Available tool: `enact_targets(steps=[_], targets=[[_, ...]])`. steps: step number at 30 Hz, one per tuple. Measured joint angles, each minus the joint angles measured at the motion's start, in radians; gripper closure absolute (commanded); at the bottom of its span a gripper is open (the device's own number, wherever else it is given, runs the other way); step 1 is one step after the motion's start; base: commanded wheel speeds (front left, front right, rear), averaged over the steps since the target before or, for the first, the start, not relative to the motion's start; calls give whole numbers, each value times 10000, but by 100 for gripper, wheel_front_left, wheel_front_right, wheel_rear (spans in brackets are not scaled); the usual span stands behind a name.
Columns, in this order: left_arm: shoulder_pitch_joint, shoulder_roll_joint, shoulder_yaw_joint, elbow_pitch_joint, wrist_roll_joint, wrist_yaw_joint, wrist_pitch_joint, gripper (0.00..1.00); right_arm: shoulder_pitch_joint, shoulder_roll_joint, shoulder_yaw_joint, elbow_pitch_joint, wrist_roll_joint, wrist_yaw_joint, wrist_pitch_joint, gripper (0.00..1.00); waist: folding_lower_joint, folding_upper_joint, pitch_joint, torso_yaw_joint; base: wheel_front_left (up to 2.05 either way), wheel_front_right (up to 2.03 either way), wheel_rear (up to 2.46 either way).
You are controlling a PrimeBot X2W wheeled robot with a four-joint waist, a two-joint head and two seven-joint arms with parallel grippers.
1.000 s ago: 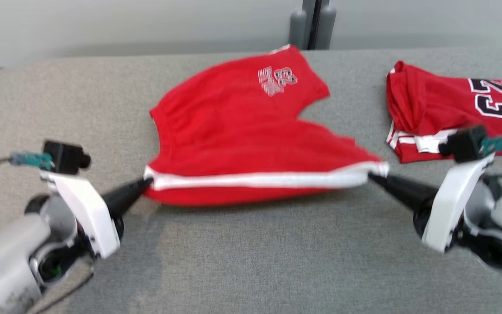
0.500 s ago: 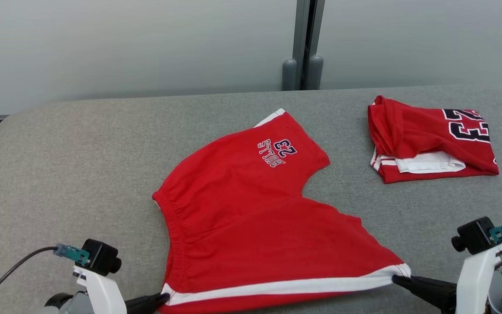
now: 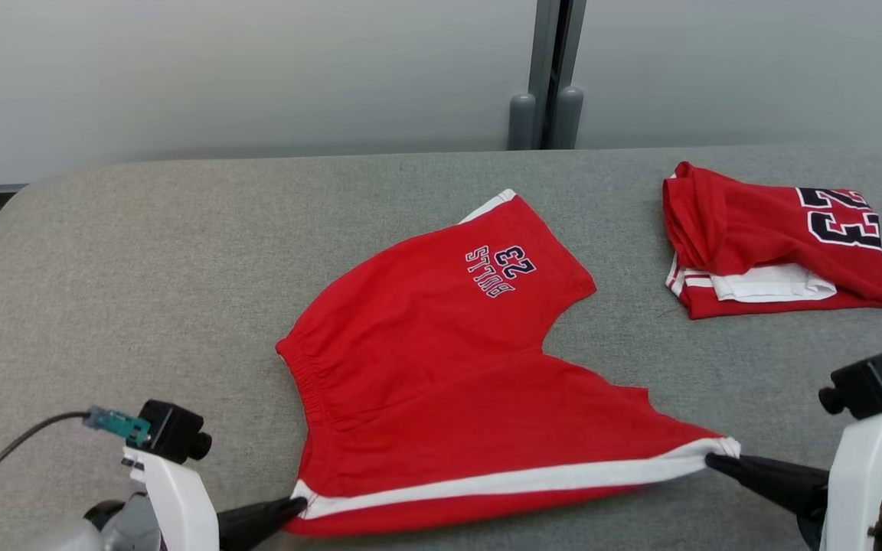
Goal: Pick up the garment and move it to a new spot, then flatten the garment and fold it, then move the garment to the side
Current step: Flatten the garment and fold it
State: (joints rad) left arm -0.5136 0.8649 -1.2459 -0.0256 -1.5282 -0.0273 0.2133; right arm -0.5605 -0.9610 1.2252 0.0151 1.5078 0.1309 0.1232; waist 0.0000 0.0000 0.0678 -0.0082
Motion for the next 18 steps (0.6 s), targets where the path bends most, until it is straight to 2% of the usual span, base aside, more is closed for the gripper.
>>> enact_targets(steps=[8, 18], targets=[[-1639, -73, 631, 464, -721, -320, 1444, 100, -1581, 176, -800, 326, 21, 0, 834, 100, 0, 0, 841, 138, 0, 0, 0], [-4320, -1127, 1335, 2560, -1661, -520, 3774, 100, -4172, 965, -1413, 1662, -10, 0, 2936, 100, 0, 0, 2568, 433, 0, 0, 0]])
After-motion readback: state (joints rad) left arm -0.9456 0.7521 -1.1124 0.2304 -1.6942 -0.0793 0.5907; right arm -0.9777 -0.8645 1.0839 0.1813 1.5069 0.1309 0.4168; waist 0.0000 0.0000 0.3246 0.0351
